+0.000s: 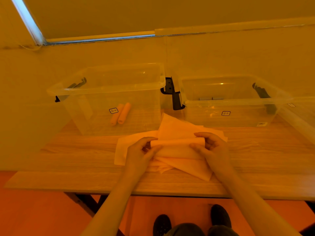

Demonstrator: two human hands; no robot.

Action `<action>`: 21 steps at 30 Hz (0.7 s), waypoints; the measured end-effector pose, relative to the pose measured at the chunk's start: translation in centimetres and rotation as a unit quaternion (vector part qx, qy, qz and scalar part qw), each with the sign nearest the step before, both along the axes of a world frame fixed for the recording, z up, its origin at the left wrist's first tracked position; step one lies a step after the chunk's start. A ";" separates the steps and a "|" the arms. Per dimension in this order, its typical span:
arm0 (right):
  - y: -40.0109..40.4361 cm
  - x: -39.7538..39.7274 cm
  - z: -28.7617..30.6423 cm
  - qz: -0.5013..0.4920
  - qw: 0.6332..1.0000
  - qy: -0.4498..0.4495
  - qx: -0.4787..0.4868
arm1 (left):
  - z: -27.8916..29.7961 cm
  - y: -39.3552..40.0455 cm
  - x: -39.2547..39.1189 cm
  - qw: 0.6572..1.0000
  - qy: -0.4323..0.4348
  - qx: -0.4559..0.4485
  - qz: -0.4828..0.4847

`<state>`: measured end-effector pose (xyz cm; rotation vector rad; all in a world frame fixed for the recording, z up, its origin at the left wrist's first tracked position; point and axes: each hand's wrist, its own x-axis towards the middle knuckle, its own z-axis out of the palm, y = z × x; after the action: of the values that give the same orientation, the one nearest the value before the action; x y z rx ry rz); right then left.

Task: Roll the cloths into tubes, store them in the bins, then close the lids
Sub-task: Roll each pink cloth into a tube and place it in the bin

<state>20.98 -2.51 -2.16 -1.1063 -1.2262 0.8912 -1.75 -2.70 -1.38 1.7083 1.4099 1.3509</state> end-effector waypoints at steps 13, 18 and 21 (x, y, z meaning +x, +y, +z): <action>-0.1 -0.1 0.2 -0.012 1.000 -0.020 -0.001 | -0.4 0.3 -0.2 0.999 0.007 0.041 -0.011; 0.0 -0.1 0.2 0.001 1.000 -0.019 0.008 | -0.3 0.3 -0.1 0.999 0.020 0.040 0.005; -0.1 -0.2 0.2 -0.007 1.000 -0.026 0.010 | -0.2 0.2 -0.1 0.999 0.008 0.037 -0.006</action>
<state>20.82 -2.57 -1.94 -1.1264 -1.2657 0.8436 -1.89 -2.53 -1.59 1.7750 1.3733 1.4013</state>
